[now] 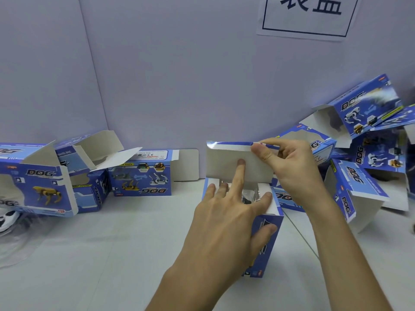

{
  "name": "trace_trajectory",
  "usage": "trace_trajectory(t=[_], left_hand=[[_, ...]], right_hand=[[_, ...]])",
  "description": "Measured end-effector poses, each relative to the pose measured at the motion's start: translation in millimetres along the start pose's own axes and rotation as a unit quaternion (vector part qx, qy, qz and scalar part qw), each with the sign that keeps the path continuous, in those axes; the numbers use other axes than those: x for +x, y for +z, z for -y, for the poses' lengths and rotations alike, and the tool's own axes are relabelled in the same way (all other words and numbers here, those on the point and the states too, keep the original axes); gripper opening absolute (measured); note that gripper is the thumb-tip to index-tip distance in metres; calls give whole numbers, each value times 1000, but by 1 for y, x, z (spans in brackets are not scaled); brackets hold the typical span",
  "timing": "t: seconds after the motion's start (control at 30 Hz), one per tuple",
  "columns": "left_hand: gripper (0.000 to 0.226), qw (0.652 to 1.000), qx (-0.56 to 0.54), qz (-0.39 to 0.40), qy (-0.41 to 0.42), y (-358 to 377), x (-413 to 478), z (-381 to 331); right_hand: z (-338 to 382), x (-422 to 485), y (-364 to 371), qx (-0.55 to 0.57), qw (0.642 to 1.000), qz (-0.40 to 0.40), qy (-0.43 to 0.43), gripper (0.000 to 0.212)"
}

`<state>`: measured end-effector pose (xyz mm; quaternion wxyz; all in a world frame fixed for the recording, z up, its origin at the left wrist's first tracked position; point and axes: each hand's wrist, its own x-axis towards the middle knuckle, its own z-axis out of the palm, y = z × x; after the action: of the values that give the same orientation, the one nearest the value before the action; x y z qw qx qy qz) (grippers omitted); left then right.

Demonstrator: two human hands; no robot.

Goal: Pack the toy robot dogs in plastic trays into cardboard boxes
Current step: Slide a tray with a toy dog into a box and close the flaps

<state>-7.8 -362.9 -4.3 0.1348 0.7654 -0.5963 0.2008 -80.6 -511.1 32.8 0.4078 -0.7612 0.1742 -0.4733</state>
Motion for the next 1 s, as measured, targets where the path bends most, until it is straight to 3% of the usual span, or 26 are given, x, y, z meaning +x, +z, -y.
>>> trace_trajectory(t=[0.1,0.3,0.43,0.63,0.8,0.9,1.0], left_hand=[[41,1000,-11,11,4,1,-1,0],[42,1000,-24,-11,-11,0,0,-2],[51,999,-35,14,4,5,0,-2],[52,999,-31,21,13,4,0,-3],[52,999,-23,36,22,1,-1,-6],[53,999,-14,51,13,1,-5,-12],[50,999,1,35,5,-2,-7,-18]], right_hand=[[0,-1,-1,1,1000,19,-14,8],[12,1,0,-3,999,52,-11,27],[11,1,-3,-35,998,48,-6,13],[10,-1,6,-87,994,-22,-59,2],[22,-4,-4,-167,984,23,-64,13],[32,-5,-4,-178,982,18,-52,33],[37,-6,-3,-201,977,15,-68,31]])
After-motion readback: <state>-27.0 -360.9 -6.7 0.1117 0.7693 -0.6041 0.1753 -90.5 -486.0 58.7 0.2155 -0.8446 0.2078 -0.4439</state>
